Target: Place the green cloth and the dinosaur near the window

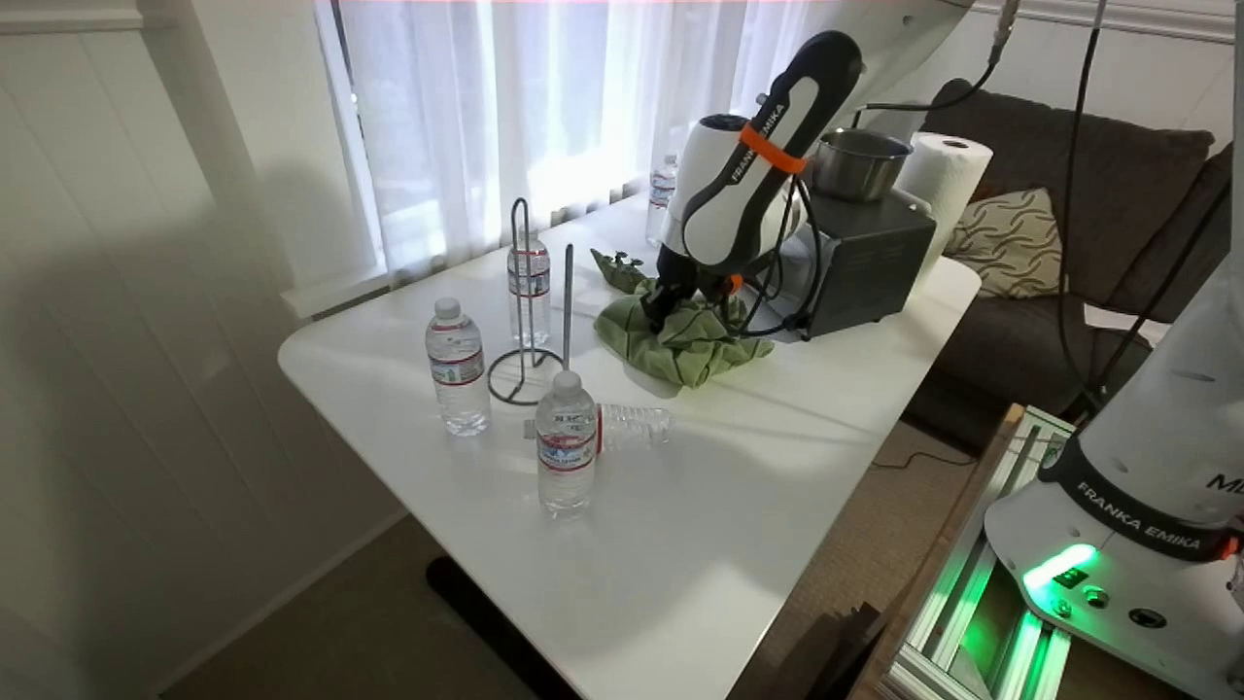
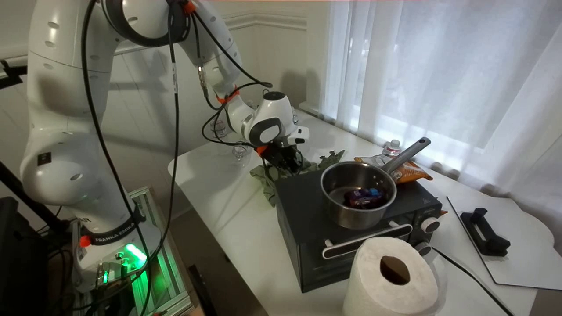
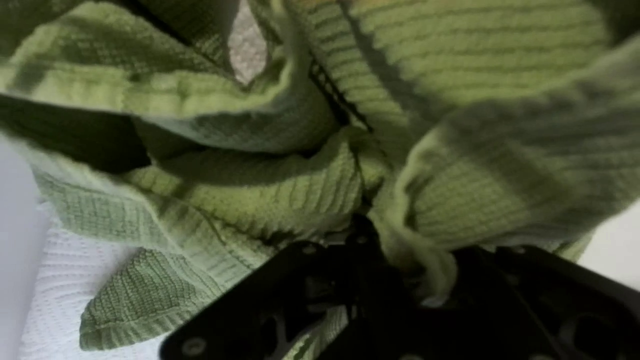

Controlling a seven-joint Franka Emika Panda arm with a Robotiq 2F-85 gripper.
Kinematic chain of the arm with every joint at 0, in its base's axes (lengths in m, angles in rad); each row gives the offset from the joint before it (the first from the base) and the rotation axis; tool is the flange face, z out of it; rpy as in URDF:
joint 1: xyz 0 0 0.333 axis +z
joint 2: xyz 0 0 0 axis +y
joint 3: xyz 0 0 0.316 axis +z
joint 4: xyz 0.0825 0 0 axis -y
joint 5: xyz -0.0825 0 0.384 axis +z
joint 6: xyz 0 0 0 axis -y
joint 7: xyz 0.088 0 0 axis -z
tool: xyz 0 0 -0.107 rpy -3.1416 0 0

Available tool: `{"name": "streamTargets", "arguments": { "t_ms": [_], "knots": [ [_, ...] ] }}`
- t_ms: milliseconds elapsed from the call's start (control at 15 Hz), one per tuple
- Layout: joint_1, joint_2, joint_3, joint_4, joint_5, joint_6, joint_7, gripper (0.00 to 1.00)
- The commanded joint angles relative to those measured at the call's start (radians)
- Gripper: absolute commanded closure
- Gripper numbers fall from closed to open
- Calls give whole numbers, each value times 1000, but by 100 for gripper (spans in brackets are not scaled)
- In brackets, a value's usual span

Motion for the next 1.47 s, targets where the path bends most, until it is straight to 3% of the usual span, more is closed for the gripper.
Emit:
{"name": "streamTargets", "arguments": {
  "t_ms": [0, 667, 933, 1267, 1400],
  "knots": [
    [59, -68, -28, -48, 7, -6, 36, 95],
    [57, -253, 43, -54, 65, 22, 65, 95],
    [-12, -288, 135, -40, 171, 115, 27, 95],
    [-175, -317, 358, -18, 322, 211, -25, 95],
    [-186, -340, 352, -21, 318, 239, 4, 95]
  ]
}}
